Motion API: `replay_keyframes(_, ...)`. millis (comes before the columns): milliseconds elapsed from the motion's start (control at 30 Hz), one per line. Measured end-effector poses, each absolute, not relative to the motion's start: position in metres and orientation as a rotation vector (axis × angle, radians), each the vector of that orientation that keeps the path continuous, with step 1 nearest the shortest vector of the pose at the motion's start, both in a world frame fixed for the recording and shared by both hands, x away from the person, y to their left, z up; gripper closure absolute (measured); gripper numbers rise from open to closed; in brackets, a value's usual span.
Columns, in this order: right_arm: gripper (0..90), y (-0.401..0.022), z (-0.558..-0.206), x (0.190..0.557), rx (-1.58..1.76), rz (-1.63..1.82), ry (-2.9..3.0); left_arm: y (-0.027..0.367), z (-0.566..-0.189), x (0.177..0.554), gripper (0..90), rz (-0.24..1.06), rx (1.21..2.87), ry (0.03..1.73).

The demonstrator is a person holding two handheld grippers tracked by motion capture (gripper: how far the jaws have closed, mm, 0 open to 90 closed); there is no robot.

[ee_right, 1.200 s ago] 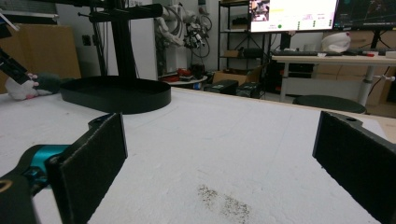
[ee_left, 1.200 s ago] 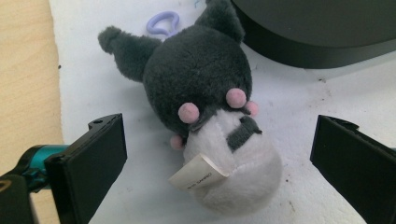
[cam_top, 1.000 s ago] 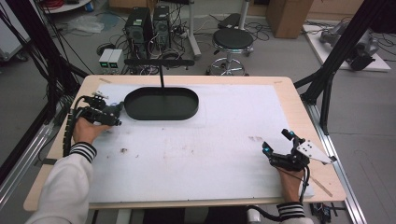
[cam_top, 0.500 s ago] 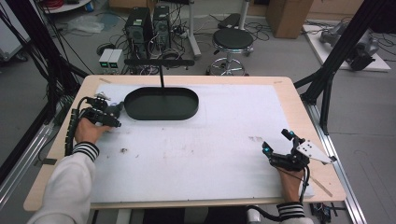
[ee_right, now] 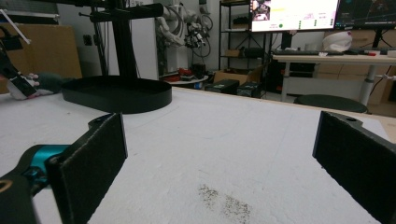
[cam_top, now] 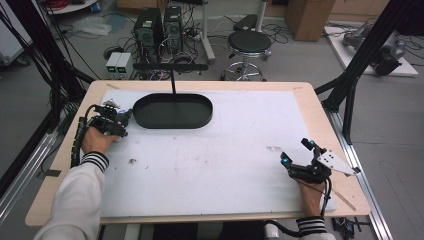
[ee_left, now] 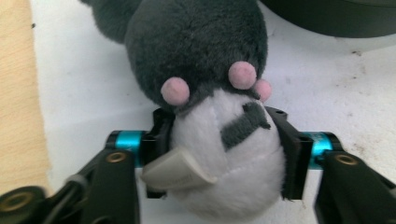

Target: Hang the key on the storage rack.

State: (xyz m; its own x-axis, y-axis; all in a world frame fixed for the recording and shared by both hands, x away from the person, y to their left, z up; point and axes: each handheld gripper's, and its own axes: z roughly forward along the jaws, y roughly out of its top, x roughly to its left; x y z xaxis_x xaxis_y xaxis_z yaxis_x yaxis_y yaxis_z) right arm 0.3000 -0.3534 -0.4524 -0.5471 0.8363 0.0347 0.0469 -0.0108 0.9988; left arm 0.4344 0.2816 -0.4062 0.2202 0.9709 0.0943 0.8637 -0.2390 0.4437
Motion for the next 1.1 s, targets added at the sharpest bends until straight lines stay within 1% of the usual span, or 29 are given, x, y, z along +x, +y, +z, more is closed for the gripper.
replay_keyframes(267,2.0,-0.353,-0.452,0.300,0.925,1.620,1.648,0.285,-0.405,0.433,53.5,0.530,2.204,1.718)
replay_keyframes(467,2.0,-0.353,-0.452,0.300,0.925,1.619,1.647,0.288,-0.402,0.431,54.6,0.552,2.201,1.710)
replay_keyframes(800,2.0,-0.353,-0.452,0.300,0.924,1.616,1.649,0.295,-0.390,0.424,54.6,0.516,2.143,1.624)
replay_keyframes(1100,2.0,-0.353,-0.452,0.300,0.925,1.619,1.648,0.292,-0.379,0.417,54.7,0.553,2.109,1.525)
